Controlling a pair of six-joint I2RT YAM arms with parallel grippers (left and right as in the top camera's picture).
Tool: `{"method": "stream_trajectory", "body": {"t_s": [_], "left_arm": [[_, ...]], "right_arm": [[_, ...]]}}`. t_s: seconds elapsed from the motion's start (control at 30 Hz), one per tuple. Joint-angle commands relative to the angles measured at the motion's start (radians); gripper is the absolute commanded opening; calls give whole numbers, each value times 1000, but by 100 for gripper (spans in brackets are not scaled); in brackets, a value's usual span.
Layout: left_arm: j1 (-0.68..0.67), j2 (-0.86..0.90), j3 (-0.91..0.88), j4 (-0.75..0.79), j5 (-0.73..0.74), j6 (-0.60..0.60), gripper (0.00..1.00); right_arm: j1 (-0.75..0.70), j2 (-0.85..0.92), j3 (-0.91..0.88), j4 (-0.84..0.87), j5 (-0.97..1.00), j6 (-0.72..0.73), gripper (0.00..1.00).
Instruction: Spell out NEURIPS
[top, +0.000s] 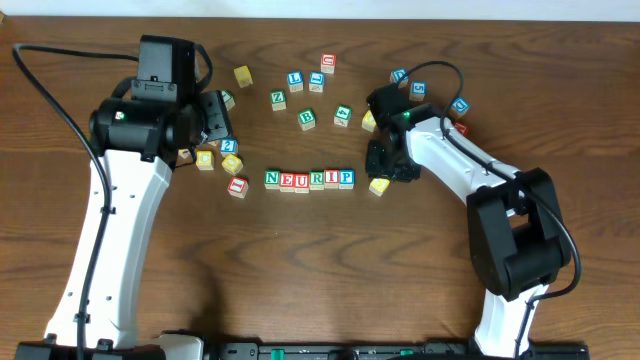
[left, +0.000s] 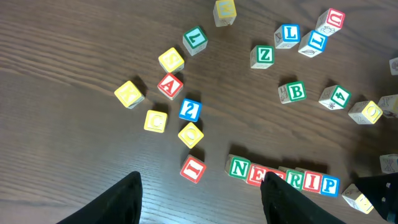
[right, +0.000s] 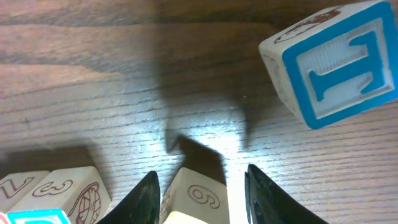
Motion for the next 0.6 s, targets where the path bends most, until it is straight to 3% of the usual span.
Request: {"method": "stream_trajectory", "body": {"t_s": [0.0,0.57], "left_arm": [[3,10,5,0,-17,9,60],[3,10,5,0,-17,9,61]], "right_arm": [[-5,-36,-4,-5,-17,-18,41],[-9,-36,47,-3,-39,-78,31]]}}
